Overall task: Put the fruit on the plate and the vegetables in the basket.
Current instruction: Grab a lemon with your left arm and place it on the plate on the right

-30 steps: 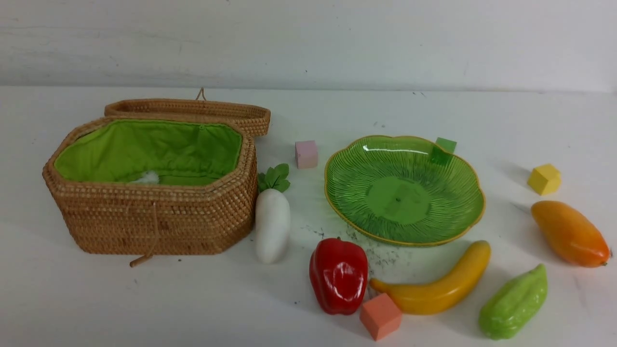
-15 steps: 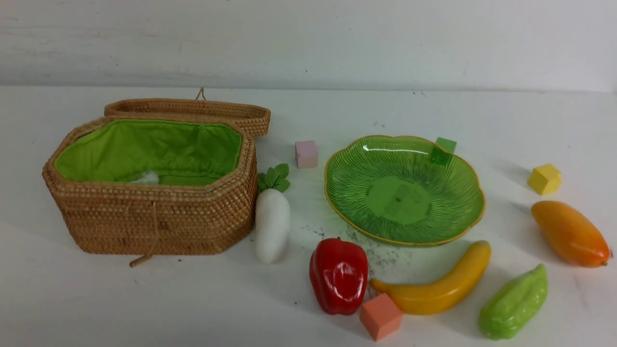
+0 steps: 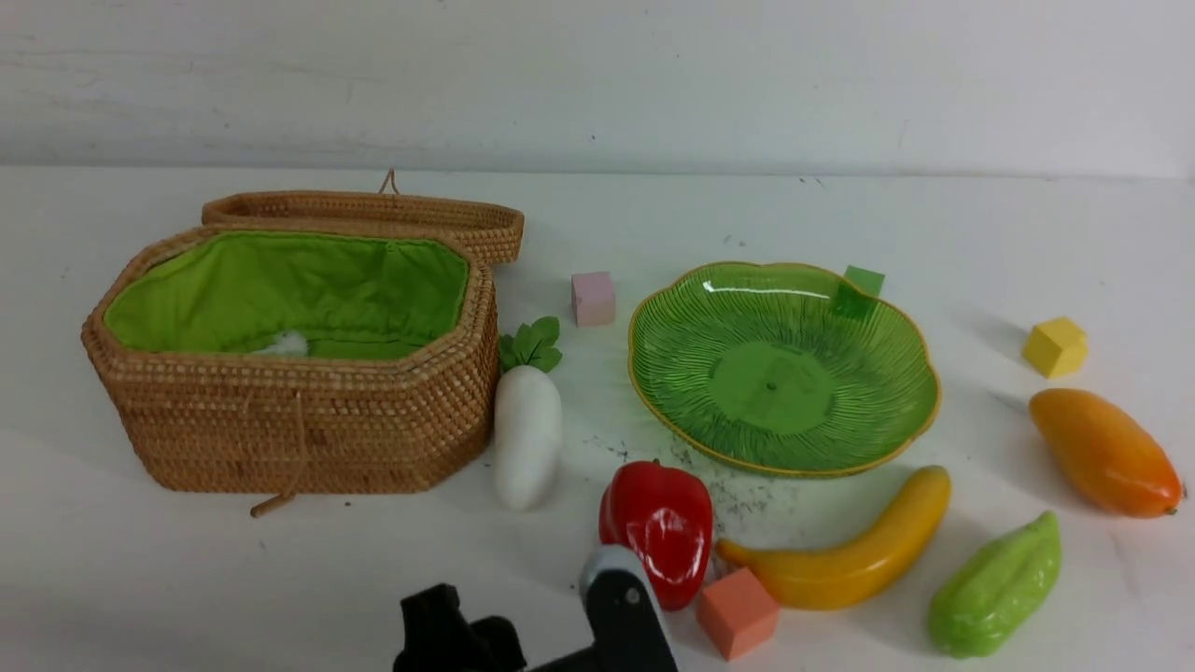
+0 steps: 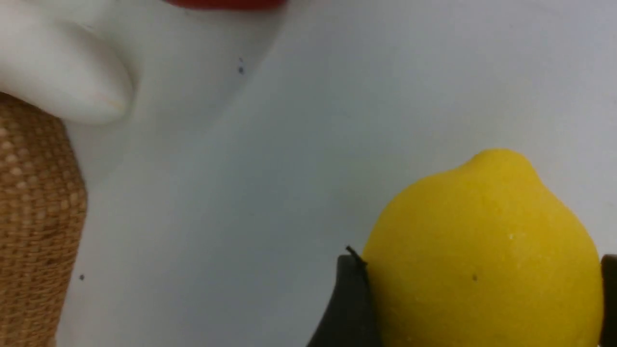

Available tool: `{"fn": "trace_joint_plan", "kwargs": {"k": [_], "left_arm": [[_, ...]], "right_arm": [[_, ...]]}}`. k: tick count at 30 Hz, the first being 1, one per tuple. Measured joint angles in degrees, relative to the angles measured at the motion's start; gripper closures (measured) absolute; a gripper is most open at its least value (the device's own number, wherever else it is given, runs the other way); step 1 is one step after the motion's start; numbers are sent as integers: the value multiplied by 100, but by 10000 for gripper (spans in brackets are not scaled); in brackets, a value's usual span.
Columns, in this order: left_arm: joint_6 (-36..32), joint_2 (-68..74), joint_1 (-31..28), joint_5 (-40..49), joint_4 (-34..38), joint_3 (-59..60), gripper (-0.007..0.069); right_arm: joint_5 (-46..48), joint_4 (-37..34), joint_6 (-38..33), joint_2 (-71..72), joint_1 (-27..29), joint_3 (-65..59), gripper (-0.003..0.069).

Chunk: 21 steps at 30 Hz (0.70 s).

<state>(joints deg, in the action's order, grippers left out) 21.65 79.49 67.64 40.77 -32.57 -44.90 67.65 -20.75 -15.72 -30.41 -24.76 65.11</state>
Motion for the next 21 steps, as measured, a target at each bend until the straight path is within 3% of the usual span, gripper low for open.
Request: {"fn": "trace_joint_plan", "kwargs": {"k": [5, 9, 14, 21], "left_arm": [[551, 5, -509, -527, -387, -583, 55], [612, 123, -1334, -1587, -393, -1266, 55], [665, 935, -1928, -2897, -388, -2149, 55], [687, 2759, -2301, -3201, -388, -3837, 55]], "right_arm": [[-114, 129, 182, 0, 0, 0, 456], [-138, 274, 307, 0, 0, 0, 454], [-286, 1116, 997, 0, 0, 0, 447], [-345, 1550, 1573, 0, 0, 0, 443]]}}
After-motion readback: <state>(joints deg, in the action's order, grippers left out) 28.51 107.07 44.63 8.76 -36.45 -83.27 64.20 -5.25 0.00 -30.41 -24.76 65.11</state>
